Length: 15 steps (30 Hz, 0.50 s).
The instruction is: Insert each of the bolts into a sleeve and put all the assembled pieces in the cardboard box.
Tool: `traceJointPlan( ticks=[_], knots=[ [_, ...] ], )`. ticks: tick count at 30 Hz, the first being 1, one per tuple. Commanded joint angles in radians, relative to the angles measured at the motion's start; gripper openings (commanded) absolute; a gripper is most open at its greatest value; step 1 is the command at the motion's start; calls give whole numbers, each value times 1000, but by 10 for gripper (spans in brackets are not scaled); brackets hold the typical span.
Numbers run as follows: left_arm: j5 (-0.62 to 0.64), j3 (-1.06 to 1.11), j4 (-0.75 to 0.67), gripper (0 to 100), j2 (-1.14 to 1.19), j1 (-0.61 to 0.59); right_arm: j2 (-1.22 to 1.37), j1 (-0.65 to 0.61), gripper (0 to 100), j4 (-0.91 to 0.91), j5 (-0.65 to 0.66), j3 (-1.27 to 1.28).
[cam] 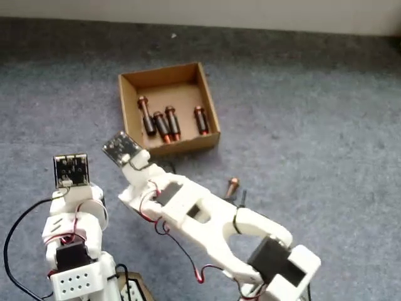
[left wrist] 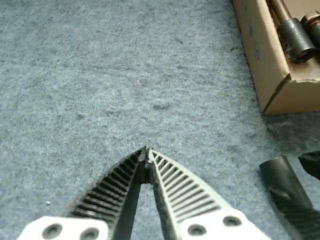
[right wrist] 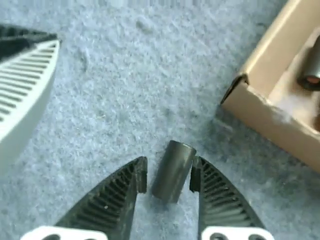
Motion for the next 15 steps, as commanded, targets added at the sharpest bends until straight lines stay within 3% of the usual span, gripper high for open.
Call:
traceJointPlan(
  ticks=[1, 15],
  knots=[
    [-2, 24, -17, 14, -7, -8, 41, -7, 135, 5, -6, -76],
    [-2, 24, -17, 14, -7, -8, 124, -5, 110, 10, -6, -81]
  ],
)
